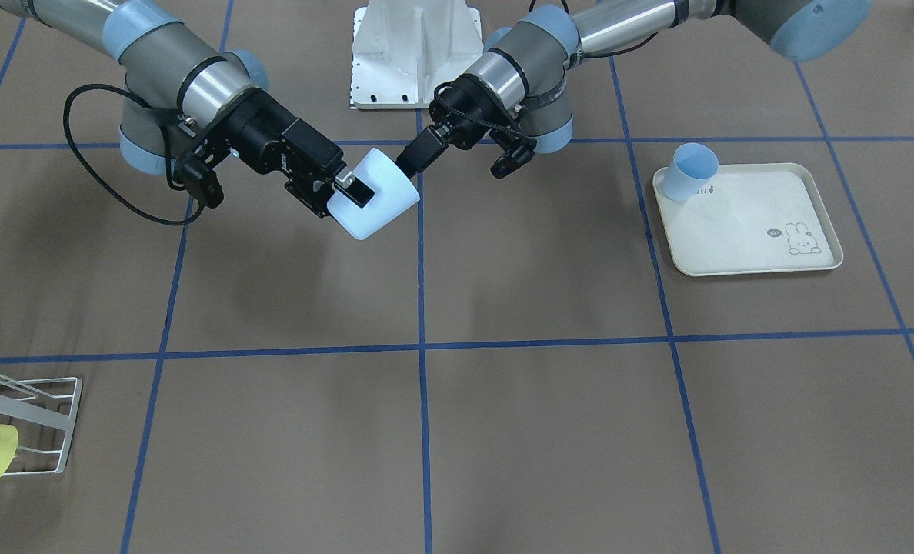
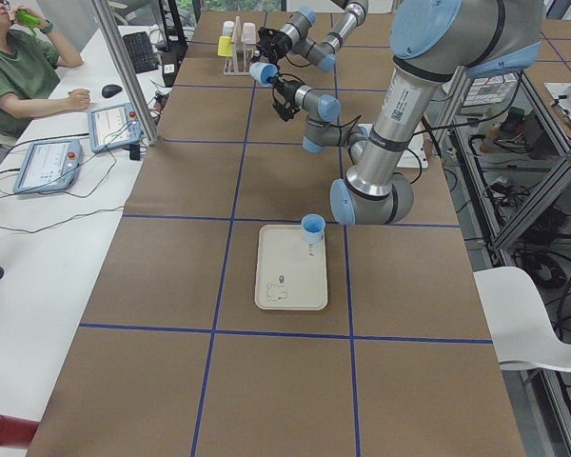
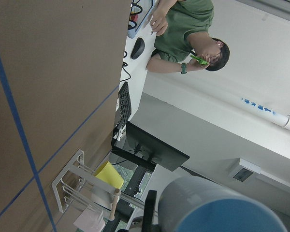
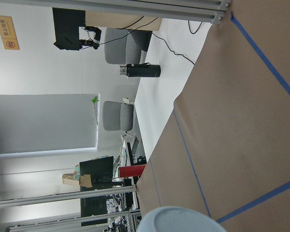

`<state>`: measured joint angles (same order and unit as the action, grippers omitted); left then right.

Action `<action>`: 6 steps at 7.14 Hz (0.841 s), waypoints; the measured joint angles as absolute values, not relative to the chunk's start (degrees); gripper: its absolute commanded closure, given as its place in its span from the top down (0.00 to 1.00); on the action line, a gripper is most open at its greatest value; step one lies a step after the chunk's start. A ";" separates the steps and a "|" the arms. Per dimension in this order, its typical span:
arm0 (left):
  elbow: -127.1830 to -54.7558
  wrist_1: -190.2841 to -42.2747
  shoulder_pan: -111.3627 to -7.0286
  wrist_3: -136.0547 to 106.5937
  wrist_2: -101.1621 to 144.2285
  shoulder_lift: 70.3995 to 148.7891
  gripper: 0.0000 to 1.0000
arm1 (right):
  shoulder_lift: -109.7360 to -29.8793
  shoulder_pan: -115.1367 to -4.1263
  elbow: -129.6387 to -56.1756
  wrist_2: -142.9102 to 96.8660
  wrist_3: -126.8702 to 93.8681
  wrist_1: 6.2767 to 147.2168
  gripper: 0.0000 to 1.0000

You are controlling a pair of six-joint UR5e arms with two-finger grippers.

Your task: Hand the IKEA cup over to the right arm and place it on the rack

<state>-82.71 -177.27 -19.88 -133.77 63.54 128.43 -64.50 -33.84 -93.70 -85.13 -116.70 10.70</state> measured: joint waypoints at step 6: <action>-82.16 -177.19 -19.54 -133.81 63.54 129.35 1.00 | -64.45 -33.81 -93.25 -85.17 -116.70 10.55 0.00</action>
<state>-82.16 -177.19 -19.54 -133.81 63.54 129.35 -64.45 -33.81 -93.25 -85.17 -116.70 10.55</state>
